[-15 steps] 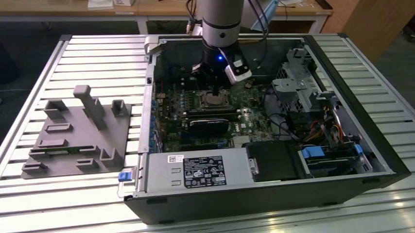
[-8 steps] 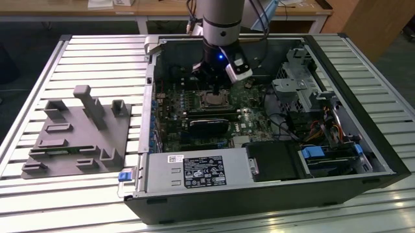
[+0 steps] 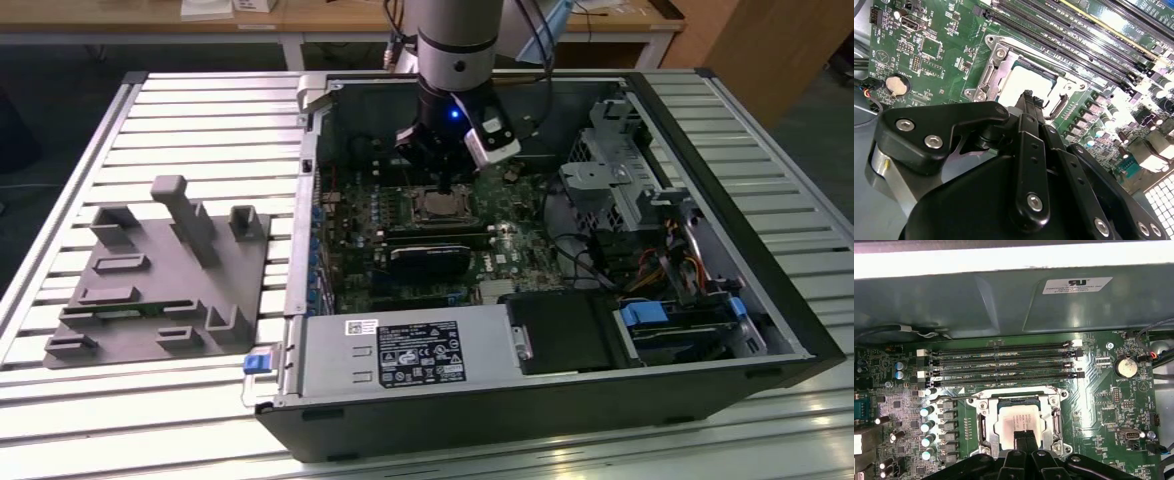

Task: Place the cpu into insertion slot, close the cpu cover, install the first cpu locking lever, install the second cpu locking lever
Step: 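Install the first cpu locking lever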

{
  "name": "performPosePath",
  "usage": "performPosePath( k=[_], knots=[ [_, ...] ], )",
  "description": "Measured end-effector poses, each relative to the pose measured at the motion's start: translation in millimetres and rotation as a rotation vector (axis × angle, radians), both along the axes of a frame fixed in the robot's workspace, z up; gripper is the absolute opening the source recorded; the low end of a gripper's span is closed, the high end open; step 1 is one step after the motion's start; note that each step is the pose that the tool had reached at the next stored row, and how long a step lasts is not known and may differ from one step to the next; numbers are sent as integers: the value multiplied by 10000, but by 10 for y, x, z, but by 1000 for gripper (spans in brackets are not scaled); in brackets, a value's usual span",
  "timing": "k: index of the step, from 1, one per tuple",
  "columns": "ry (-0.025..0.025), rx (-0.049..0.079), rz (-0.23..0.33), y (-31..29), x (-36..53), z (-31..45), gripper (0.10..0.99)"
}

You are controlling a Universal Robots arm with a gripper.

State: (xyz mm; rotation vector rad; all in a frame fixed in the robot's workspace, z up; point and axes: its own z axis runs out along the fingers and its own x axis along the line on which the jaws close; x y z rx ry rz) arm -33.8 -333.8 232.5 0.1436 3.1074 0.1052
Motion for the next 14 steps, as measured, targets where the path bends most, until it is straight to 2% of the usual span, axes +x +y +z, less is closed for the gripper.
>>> performPosePath(
  k=[9,14],
  knots=[
    [0,-1,0,0,-13,1,106],
    [-8,1,1,0,-65,0,106]
  ],
)
